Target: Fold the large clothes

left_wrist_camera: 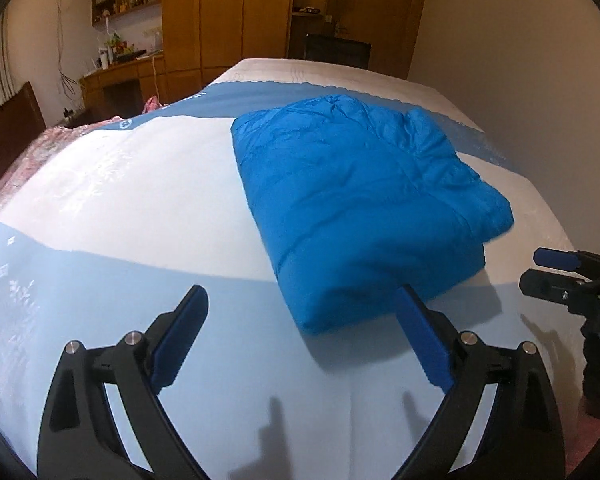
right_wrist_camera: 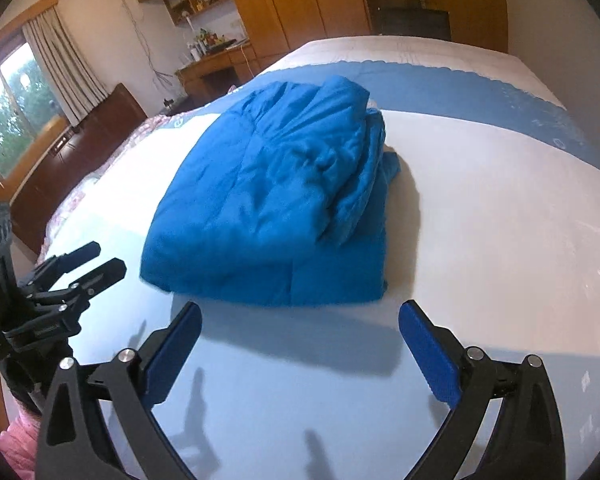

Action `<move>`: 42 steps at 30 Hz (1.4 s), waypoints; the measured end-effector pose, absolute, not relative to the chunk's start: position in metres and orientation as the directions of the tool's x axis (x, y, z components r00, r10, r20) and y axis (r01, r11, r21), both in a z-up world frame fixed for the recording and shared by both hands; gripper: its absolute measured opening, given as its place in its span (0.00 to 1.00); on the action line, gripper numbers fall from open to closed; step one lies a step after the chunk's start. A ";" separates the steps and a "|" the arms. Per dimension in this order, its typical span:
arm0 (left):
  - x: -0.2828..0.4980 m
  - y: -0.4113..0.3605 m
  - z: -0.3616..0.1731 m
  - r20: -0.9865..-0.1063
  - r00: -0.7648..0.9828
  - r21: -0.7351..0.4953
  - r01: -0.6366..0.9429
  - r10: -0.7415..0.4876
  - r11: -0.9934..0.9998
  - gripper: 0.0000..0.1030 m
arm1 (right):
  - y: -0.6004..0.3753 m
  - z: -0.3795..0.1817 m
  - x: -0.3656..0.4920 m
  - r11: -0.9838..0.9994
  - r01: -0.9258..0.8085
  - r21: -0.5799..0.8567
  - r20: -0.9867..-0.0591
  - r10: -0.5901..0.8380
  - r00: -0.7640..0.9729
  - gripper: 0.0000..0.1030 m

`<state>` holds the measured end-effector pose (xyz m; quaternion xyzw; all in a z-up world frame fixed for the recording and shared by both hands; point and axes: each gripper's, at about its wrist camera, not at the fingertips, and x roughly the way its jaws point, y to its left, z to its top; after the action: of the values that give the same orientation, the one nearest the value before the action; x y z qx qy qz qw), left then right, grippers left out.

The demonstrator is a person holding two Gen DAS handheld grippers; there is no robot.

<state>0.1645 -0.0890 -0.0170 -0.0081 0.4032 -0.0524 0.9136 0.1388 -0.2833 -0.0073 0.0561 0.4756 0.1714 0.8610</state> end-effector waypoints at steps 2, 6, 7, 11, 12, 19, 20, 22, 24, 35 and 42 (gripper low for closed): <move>0.154 -0.092 -0.013 -0.730 0.677 -0.052 0.083 -0.095 0.995 0.91 | -0.280 -0.007 0.124 0.944 -0.228 0.237 -0.806 0.322 0.497 0.96; 0.145 -0.094 -0.009 -0.721 0.689 -0.039 0.065 -0.073 0.997 0.91 | -0.280 -0.003 0.105 0.957 -0.196 0.215 -0.804 0.287 0.521 0.96; 0.140 -0.094 -0.008 -0.719 0.691 -0.040 0.064 -0.074 0.997 0.91 | -0.280 -0.002 0.101 0.958 -0.190 0.216 -0.802 0.284 0.525 0.96; 0.131 -0.095 -0.004 -0.711 0.700 -0.028 0.059 -0.062 0.998 0.91 | -0.281 0.002 0.103 0.969 -0.173 0.178 -0.801 0.245 0.547 0.96; 0.128 -0.096 -0.003 -0.710 0.702 -0.024 0.057 -0.058 0.998 0.91 | -0.281 0.004 0.102 0.969 -0.172 0.175 -0.801 0.242 0.548 0.96; 0.115 -0.097 0.000 -0.702 0.711 -0.002 0.052 -0.039 0.999 0.91 | -0.278 0.008 0.092 0.971 -0.174 0.161 -0.800 0.232 0.553 0.96; 0.114 -0.097 0.000 -0.702 0.711 -0.003 0.052 -0.039 0.999 0.91 | -0.277 0.008 0.091 0.971 -0.174 0.161 -0.801 0.232 0.553 0.96; 0.113 -0.096 0.001 -0.701 0.712 -0.002 0.050 -0.037 0.999 0.91 | -0.277 0.008 0.090 0.972 -0.172 0.158 -0.801 0.228 0.554 0.96; 0.111 -0.096 0.001 -0.699 0.714 -0.002 0.048 -0.035 0.999 0.91 | -0.277 0.008 0.090 0.974 -0.169 0.152 -0.801 0.222 0.556 0.96; 0.106 -0.095 0.002 -0.694 0.720 0.008 0.042 -0.025 0.999 0.91 | -0.276 0.008 0.090 0.975 -0.170 0.145 -0.802 0.217 0.557 0.96; 0.104 -0.097 0.003 -0.693 0.720 0.014 0.043 -0.021 0.999 0.91 | -0.275 0.009 0.089 0.975 -0.174 0.139 -0.800 0.214 0.561 0.96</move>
<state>0.1043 -0.0969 0.0028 0.0146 0.3736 -0.0174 0.9273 0.0894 -0.2748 0.0091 0.0221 0.4556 0.1099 0.8831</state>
